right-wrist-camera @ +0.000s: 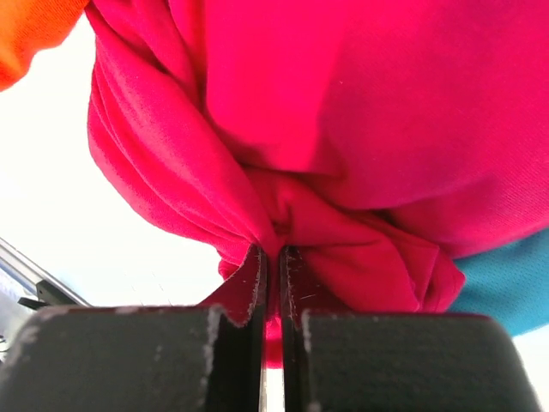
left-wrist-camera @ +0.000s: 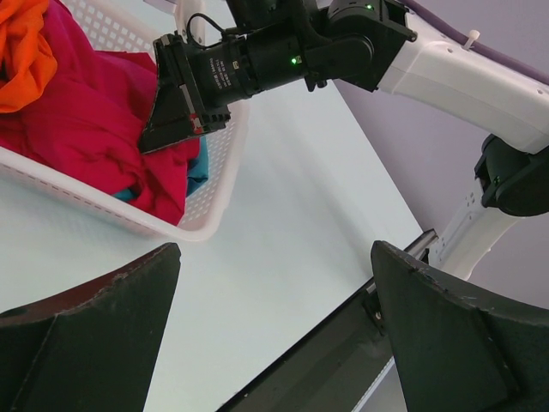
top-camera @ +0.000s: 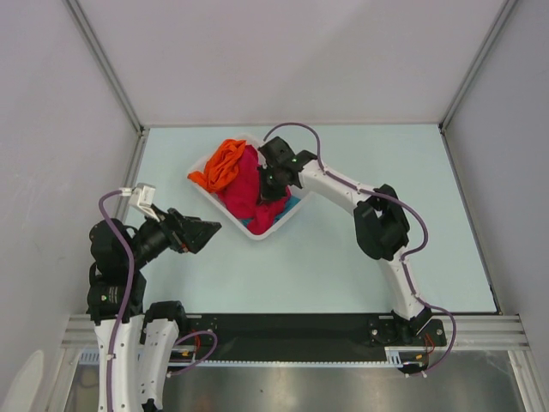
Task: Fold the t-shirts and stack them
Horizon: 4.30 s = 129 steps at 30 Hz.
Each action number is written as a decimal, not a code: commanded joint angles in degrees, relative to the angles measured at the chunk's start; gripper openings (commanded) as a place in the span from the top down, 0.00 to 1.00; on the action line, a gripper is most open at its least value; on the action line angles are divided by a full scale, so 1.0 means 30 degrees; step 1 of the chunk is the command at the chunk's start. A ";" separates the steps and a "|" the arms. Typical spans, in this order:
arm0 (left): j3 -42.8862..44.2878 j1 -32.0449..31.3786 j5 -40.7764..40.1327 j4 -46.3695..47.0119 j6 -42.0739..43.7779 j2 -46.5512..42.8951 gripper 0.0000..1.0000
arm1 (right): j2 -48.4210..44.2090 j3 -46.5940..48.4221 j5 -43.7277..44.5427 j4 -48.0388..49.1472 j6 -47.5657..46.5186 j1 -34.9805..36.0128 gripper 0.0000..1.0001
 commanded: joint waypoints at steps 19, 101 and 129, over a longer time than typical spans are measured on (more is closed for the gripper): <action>-0.1400 0.0174 0.0076 0.0620 -0.0492 0.0489 0.00 | -1.2755 0.4119 1.1304 -0.3613 -0.2686 -0.0904 1.00; 0.3830 -1.2231 -1.1572 -0.1248 0.2636 1.0470 0.00 | -1.6457 -1.8091 0.7885 0.4683 0.5018 -0.2136 0.34; 1.0610 -1.7372 -2.1075 -0.4244 0.2758 2.1878 0.01 | -2.4691 -2.0756 1.0406 0.0784 0.6279 -0.1666 0.38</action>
